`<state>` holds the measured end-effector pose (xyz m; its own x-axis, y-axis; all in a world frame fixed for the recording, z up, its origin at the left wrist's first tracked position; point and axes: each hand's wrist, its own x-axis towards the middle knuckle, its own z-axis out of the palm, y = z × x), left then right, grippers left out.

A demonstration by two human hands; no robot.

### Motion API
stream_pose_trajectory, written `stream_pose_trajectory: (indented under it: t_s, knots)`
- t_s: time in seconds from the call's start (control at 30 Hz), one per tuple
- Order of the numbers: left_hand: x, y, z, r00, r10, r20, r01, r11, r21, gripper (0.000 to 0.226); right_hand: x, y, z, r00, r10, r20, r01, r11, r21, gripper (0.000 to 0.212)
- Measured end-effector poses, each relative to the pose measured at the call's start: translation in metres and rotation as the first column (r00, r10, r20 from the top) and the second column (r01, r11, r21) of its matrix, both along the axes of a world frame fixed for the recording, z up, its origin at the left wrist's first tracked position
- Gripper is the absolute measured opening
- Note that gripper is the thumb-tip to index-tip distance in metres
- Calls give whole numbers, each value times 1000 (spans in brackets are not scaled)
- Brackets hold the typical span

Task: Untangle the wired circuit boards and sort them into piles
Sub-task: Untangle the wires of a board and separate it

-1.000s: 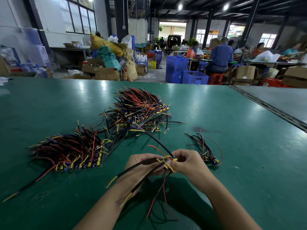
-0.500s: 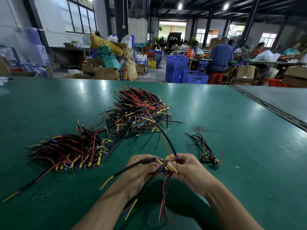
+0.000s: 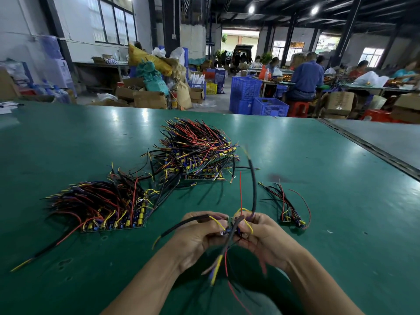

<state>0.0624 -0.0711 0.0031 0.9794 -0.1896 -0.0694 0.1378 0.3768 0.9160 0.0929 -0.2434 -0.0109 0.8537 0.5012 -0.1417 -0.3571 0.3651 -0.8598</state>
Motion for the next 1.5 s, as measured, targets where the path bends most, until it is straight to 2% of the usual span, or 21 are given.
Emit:
stream_pose_trajectory:
  t_s: [0.1,0.27,0.37,0.43,0.57,0.67,0.77,0.83,0.9,1.0,1.07,1.17,1.23,1.27,1.33,1.43,1.5]
  knots:
    - [0,2,1,999,-34,11,34,999,8,63,0,1,0,999,-32,12,32,999,-18,41]
    - [8,7,-6,998,15,-53,-16,1000,-9,61,2,9,-4,997,-76,-29,78,995,68,25]
    - [7,2,-4,998,28,-52,-32,996,-82,62,1,10,-4,997,-59,-48,65,989,134,34]
    - [5,-1,-2,998,29,-57,-36,991,-129,64,1,10,-5,996,-40,-77,51,989,138,36]
    - [4,-4,3,996,42,-81,-54,988,-145,63,1,10,-5,984,-13,-178,35,992,123,23]
    - [4,-4,3,993,57,-104,-73,983,-166,64,2,10,-3,979,-2,-205,26,993,113,21]
    - [4,-6,4,990,85,-115,-107,975,-197,62,1,16,-6,980,-75,-186,103,984,148,19]
    - [5,-7,3,983,123,-135,-149,968,-203,51,0,24,-9,972,-182,-147,208,959,193,18]
    - [7,-7,3,973,169,-158,-201,955,-216,28,1,29,-8,949,-282,-140,308,926,217,17]
    - [12,-3,1,966,190,-173,-235,927,-291,15,4,22,-1,929,-325,-175,359,908,216,16]
    - [14,-3,-2,971,171,-165,-215,927,-309,14,5,16,1,932,-306,-194,340,923,182,13]
    - [14,-4,-6,975,129,-182,-178,941,-286,17,4,14,-1,930,-289,-225,325,935,143,19]
    - [14,-3,-8,976,106,-192,-155,953,-262,20,5,13,0,932,-287,-221,320,938,133,13]
    - [14,-2,-9,978,90,-189,-135,961,-241,22,5,13,1,936,-284,-207,313,941,126,9]
    - [14,0,-11,982,43,-182,-82,974,-211,27,5,13,1,946,-283,-155,299,950,88,14]
    - [13,4,-13,979,-85,-184,27,954,-297,35,3,13,1,965,-252,-68,255,966,44,21]
    - [13,5,-11,972,-145,-185,86,951,-296,33,1,11,1,974,-228,-12,228,974,17,28]
